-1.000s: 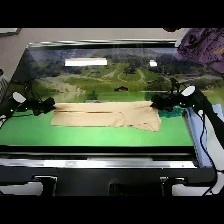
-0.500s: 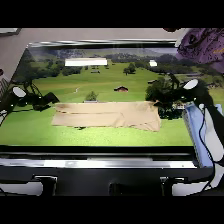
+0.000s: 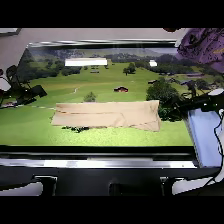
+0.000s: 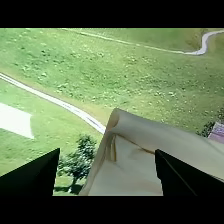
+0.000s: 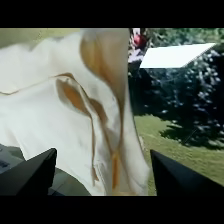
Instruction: Fold the clothes and pants, and hang the long-sleeved shirts on hangers.
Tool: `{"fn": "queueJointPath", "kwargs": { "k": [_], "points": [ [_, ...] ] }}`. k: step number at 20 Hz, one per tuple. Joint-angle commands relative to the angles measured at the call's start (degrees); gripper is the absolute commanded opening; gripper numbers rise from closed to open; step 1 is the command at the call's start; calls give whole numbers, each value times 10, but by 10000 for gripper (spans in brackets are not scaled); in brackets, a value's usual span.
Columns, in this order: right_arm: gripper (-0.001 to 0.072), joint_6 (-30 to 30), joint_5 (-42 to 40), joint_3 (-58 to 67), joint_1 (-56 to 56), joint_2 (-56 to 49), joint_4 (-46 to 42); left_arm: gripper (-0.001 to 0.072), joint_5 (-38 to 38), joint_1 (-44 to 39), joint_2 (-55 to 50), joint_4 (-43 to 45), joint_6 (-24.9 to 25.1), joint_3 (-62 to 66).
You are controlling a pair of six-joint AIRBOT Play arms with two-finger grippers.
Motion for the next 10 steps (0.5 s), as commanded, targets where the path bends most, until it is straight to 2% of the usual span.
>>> {"fn": "queueJointPath", "kwargs": {
  "k": [1,6,8,10],
  "points": [
    [665,-54,-10,-53,-9,-30,49,683,-5,1,5,12,-3,2],
    [664,-82,-43,-55,16,-66,88,683,-5,0,5,11,-3,2],
    [628,-85,-55,-55,46,-69,87,683,-5,0,5,11,-3,2],
    [379,-84,-58,-55,77,-68,87,682,-5,-1,5,4,-3,2]
  ]
}}
